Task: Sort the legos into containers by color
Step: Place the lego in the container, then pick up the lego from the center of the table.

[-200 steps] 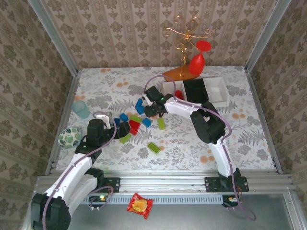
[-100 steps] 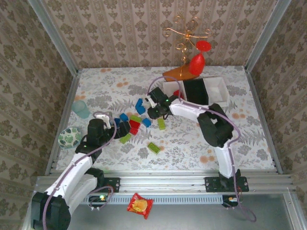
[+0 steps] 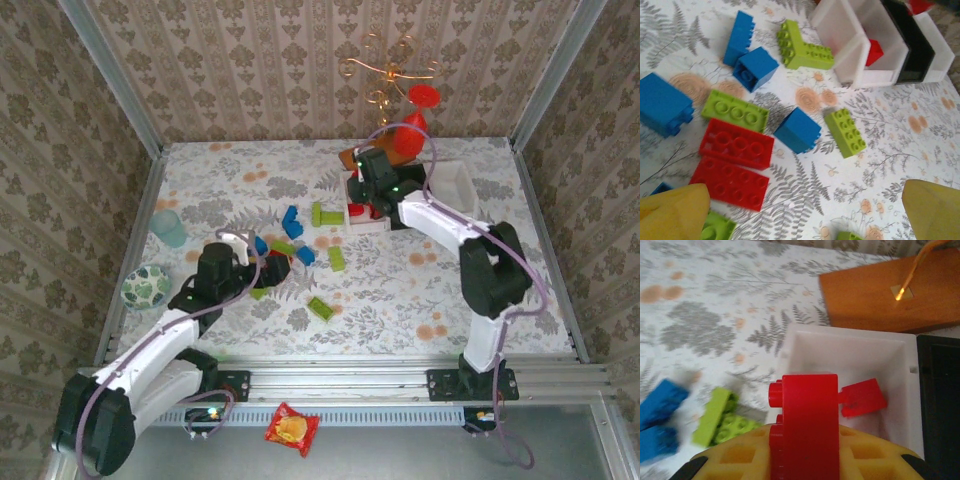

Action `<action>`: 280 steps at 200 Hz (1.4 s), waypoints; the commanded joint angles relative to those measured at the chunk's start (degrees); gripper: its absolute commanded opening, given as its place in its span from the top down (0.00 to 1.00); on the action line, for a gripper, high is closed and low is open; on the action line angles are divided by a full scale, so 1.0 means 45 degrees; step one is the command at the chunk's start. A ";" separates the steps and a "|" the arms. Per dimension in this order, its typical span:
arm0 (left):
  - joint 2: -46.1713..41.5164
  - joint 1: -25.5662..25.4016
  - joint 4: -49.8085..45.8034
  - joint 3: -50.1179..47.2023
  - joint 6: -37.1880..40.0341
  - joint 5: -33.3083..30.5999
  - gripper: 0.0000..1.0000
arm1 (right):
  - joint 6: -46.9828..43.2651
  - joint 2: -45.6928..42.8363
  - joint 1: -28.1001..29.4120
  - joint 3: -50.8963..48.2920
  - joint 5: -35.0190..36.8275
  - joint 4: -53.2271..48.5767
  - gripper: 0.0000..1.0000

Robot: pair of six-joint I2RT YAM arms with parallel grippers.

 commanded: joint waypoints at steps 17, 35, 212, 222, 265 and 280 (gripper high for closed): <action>0.0484 -0.0778 0.1038 0.0747 0.0294 -0.0212 0.00 | -0.0330 0.1957 -0.0446 0.1615 0.1088 0.0376 0.71; 0.0667 -0.0951 0.1148 0.0786 0.0294 -0.0341 0.00 | -0.0474 0.2699 -0.0499 0.2604 0.0706 -0.0039 0.67; -0.0041 0.1420 -0.0921 -0.0173 0.0460 0.0196 0.00 | 0.1573 -0.3674 0.4129 -0.6078 0.0501 0.0472 0.24; -0.0127 0.1407 -0.0882 -0.0169 0.0386 0.0215 0.00 | 0.1722 -0.3097 0.4146 -0.5689 0.0545 0.0425 0.23; -0.0309 0.1397 -0.0815 -0.0209 0.0275 0.0151 0.00 | 0.1728 -0.0997 0.4209 -0.4142 0.0985 -0.0342 0.23; -0.0315 0.1375 -0.0767 -0.0210 0.0264 0.0140 0.00 | 0.1683 -0.0563 0.4191 -0.3937 0.1124 -0.0384 0.24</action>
